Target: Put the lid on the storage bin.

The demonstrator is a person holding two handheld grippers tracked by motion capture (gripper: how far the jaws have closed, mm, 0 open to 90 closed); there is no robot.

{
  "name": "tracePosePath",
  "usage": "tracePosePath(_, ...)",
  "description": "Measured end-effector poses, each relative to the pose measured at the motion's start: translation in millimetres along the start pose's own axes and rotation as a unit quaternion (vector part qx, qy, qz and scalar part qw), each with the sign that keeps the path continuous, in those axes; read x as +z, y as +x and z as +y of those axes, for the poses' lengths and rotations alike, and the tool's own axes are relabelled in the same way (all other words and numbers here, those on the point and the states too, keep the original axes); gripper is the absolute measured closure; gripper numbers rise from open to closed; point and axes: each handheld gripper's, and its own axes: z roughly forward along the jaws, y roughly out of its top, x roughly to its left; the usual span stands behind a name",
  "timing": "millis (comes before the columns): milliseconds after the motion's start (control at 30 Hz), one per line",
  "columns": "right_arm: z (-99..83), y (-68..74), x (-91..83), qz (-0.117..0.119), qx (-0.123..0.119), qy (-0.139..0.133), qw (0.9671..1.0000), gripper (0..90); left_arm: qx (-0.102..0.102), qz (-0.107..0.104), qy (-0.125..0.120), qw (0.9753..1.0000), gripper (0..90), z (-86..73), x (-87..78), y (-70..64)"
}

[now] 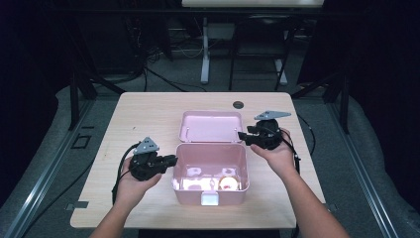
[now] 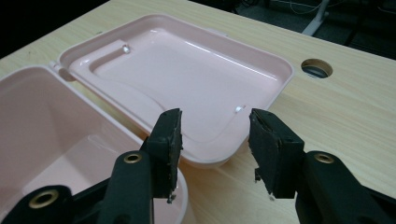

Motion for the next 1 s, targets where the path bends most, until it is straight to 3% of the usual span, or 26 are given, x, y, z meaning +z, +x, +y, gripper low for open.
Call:
tracePosePath(467,2.5,-7.7,21.3,-0.039,0.010,0.010,0.9991,57.6,-0.001,0.001,0.001,1.0000,81.3,-0.2,-0.2,-0.2)
tracePosePath(700,6.7,-11.2,30.1,-0.042,0.013,0.013,0.9989,58.1,-0.002,0.003,-0.001,1.0000,81.3,-0.4,0.1,-1.0)
tracePosePath(800,7.6,-10.1,33.4,-0.056,0.007,0.011,0.9984,56.9,0.014,0.004,-0.001,0.9999,81.4,-0.2,0.0,-1.1)
tracePosePath(1000,8.3,-13.5,38.9,-0.066,0.010,0.013,0.9977,58.6,0.011,0.004,-0.001,0.9999,81.6,-0.3,-0.1,-1.0)
